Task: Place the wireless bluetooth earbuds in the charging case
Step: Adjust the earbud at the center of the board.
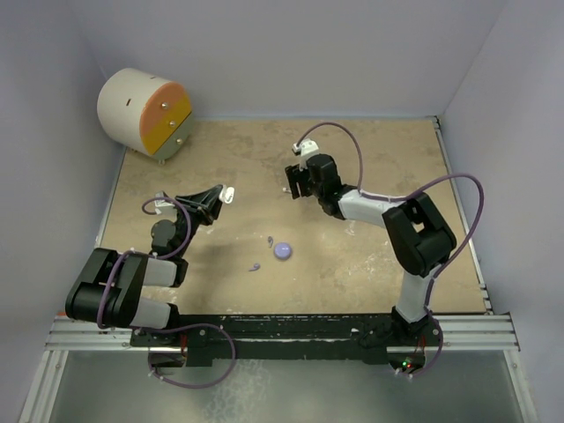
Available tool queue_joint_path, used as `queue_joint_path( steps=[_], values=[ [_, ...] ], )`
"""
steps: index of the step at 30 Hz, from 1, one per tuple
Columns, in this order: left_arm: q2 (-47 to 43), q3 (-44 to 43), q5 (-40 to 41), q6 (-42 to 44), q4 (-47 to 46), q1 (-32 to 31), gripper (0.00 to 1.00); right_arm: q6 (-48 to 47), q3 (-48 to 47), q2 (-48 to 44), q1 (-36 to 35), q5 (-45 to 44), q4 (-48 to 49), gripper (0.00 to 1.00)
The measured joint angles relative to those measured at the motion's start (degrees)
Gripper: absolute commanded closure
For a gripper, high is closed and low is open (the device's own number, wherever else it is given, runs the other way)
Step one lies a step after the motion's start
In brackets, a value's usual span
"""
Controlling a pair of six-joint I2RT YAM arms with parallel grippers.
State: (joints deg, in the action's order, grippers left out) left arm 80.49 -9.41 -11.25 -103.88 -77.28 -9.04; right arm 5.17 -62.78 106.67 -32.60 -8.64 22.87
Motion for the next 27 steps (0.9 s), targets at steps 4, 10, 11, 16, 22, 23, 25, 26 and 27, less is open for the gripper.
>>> queue_joint_path(
  steps=[4,10,11,16,22,23,25,26,27],
  values=[
    [0.09,0.00,-0.02,0.00,-0.26,0.00,1.00,-2.82,-1.57,1.27,-0.02,3.23,-0.79,0.31],
    [0.09,0.00,-0.02,0.00,-1.03,0.00,1.00,-5.70,-4.00,4.13,-0.02,5.40,-1.60,0.32],
    [0.09,0.00,-0.02,0.00,-1.09,0.00,1.00,-6.14,-4.39,4.52,-0.02,5.44,-2.10,0.32],
    [0.09,0.00,-0.02,0.00,-1.11,0.00,1.00,-7.58,-6.69,6.19,-0.02,5.86,-4.09,0.33],
    [0.22,0.00,0.00,-0.02,-1.11,0.00,1.00,-8.66,-8.28,7.78,-0.39,6.62,-5.03,0.33],
    [0.22,0.00,-0.02,0.00,-1.11,0.00,1.00,-8.81,-8.52,8.15,-0.48,6.67,-5.29,0.34],
    [0.24,0.00,0.00,0.00,-1.11,0.00,1.00,-8.92,-8.94,8.85,-0.66,6.69,-5.92,0.34],
    [0.26,0.00,-0.02,0.00,-1.11,0.00,1.00,-9.07,-9.14,9.25,-0.79,6.69,-6.21,0.34],
    [0.26,0.00,-0.02,0.00,-1.11,0.00,1.00,-9.18,-9.29,9.55,-0.85,6.69,-6.43,0.35]
  ],
)
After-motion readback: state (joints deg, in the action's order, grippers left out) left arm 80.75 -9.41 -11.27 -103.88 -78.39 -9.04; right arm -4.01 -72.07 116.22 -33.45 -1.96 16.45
